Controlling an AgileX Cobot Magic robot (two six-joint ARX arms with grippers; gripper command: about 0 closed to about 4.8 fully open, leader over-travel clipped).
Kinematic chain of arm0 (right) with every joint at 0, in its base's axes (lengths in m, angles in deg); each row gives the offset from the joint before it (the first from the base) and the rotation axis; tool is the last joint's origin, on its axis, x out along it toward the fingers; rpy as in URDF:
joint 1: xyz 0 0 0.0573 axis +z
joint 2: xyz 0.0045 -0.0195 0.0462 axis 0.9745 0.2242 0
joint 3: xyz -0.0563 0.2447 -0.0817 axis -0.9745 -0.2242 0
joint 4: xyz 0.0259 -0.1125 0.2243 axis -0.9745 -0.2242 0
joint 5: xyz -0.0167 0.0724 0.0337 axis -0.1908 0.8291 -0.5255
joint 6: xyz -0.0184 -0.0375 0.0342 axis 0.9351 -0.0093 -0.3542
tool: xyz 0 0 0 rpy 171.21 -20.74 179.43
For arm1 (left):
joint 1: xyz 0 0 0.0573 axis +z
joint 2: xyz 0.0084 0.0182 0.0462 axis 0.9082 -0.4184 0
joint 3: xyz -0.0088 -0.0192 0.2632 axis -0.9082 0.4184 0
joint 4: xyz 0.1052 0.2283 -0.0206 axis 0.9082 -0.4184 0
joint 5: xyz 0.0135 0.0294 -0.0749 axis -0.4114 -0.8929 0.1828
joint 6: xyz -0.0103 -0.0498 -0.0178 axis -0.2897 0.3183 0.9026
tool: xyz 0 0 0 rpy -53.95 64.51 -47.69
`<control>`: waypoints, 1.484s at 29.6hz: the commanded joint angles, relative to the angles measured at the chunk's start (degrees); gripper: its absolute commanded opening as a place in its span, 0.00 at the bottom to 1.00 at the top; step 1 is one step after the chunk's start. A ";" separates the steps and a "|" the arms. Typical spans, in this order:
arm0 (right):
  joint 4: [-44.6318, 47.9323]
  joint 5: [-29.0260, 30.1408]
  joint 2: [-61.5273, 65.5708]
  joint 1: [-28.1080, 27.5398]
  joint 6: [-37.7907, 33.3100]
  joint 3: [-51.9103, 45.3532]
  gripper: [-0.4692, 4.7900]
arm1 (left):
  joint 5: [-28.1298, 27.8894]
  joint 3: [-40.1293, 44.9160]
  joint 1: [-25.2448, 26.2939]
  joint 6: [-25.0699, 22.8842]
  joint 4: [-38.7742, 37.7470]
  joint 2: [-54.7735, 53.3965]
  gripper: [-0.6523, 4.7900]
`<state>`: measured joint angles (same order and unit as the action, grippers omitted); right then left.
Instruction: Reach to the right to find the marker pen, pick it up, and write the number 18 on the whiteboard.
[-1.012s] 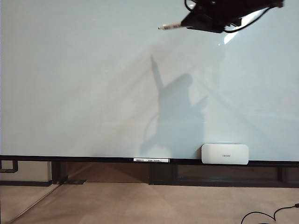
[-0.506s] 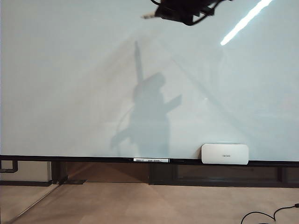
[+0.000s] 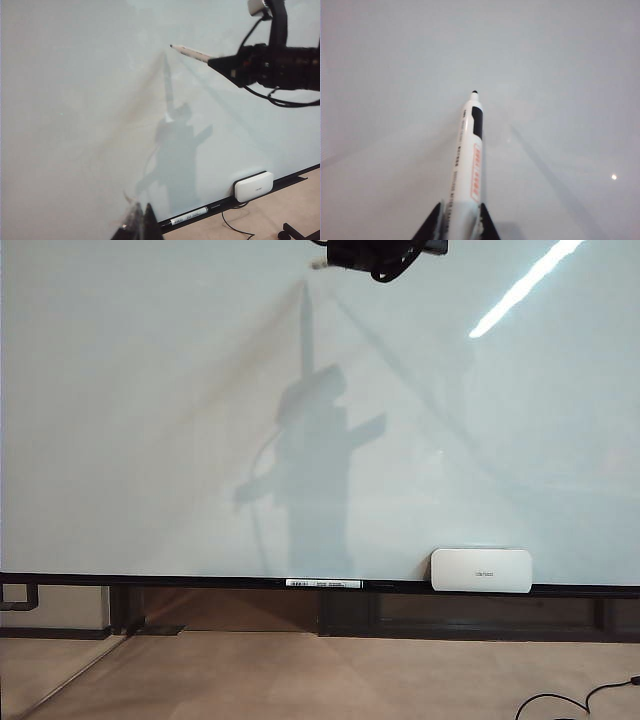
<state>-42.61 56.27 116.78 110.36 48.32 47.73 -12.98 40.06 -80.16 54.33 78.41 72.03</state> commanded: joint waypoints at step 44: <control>8.15 1.73 1.88 -0.28 5.75 0.85 0.09 | 3.82 -0.22 -0.02 -2.36 4.63 0.11 0.11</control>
<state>-36.12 57.89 118.59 110.08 53.50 47.93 -9.44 40.06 -80.16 52.10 82.31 72.09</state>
